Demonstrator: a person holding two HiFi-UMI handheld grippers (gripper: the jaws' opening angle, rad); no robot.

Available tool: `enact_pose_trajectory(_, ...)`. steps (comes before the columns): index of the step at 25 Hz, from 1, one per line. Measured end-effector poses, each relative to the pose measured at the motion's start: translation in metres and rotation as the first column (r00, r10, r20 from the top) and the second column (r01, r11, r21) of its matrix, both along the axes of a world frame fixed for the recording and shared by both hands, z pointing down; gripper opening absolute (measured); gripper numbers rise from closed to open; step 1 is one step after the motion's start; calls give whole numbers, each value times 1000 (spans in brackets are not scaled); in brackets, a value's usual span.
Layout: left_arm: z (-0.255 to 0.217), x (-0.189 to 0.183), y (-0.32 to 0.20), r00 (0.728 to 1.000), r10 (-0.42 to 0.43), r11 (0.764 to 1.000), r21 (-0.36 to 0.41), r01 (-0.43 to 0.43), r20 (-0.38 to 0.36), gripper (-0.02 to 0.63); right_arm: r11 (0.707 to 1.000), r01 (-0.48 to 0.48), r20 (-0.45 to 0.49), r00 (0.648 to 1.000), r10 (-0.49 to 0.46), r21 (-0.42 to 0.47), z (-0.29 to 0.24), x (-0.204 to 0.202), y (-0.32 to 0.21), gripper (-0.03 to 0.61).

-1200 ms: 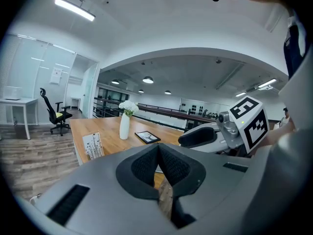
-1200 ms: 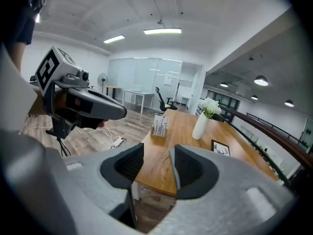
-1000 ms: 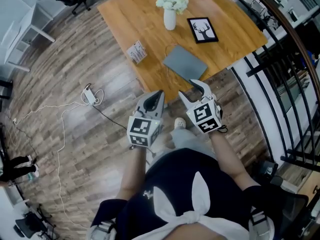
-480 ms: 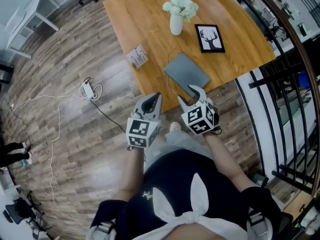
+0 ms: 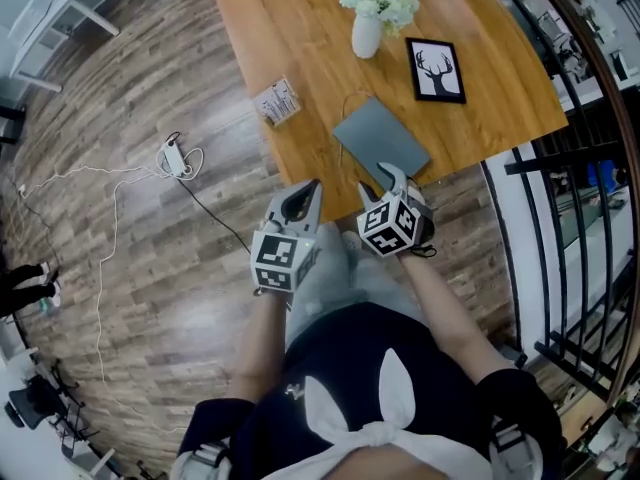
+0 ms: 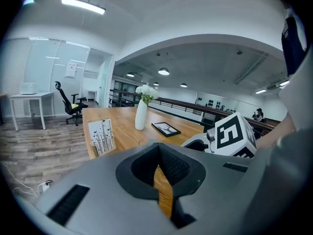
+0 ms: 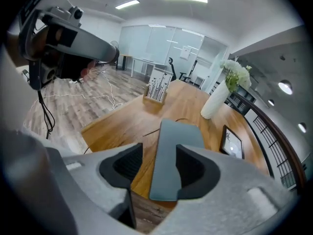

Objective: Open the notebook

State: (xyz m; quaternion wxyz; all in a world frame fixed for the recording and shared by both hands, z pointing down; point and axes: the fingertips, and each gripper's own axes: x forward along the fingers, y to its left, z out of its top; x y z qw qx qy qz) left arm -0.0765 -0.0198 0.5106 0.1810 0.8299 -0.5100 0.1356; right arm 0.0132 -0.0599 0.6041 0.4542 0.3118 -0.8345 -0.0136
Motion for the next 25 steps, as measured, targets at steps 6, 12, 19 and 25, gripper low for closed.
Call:
enact_pose_trajectory(6, 18, 2, -17, 999, 36, 998, -51, -37, -11, 17, 999, -3, -84, 996, -1, -50, 38, 1, -12, 210)
enact_pose_trajectory(12, 24, 2, -30, 996, 83, 993, -78, -85, -27, 17, 997, -8, -138, 990, -3, -82, 55, 1, -18, 205)
enact_pose_trajectory(19, 29, 4, -39, 993, 113, 988, -99, -116, -37, 17, 993, -31, -183, 983, 9, -117, 67, 5, -23, 202)
enact_pose_trajectory(25, 36, 3, -44, 992, 120, 985, -120, -125, -46, 17, 993, -54, -228, 973, 29, -102, 76, 12, -27, 164)
